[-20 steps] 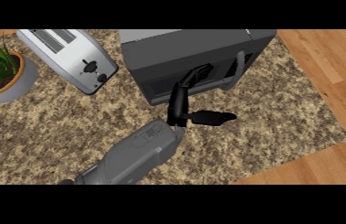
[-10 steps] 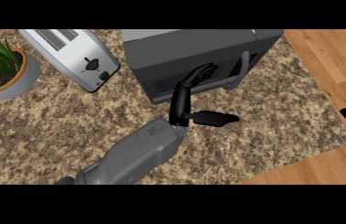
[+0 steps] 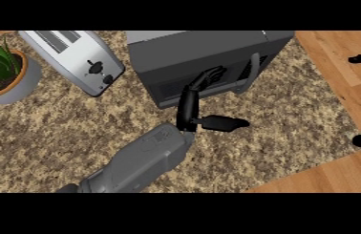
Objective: Pick up the milk, place it into the microwave and close the microwave
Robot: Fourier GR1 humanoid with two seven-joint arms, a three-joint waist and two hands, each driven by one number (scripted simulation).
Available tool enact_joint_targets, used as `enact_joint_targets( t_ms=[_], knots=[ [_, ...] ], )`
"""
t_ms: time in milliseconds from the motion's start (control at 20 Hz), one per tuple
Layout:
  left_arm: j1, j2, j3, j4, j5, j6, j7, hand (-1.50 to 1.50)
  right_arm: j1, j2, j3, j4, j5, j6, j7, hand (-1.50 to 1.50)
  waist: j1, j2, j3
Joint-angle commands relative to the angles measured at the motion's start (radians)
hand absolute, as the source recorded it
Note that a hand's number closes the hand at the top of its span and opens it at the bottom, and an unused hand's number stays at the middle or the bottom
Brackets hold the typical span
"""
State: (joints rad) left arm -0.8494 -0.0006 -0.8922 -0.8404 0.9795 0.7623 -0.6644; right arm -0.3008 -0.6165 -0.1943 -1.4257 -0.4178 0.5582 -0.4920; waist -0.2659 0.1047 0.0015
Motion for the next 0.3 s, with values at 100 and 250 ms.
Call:
enact_joint_targets(
  t_ms=[100, 250],
  knots=[
    [-0.064, 0.001, 0.063, 0.077, 0.046, 0.024, -0.003, -1.50, -0.030, -0.014, -0.010, 0.061, -0.059, 0.049, 0.021, -1.50, -0.011, 0.012, 0.000],
    [-0.062, 0.001, 0.060, 0.082, 0.057, 0.012, -0.020, -1.50, -0.055, -0.022, -0.015, 0.081, -0.087, 0.063, 0.038, -1.50, -0.004, 0.011, -0.002]
  ],
)
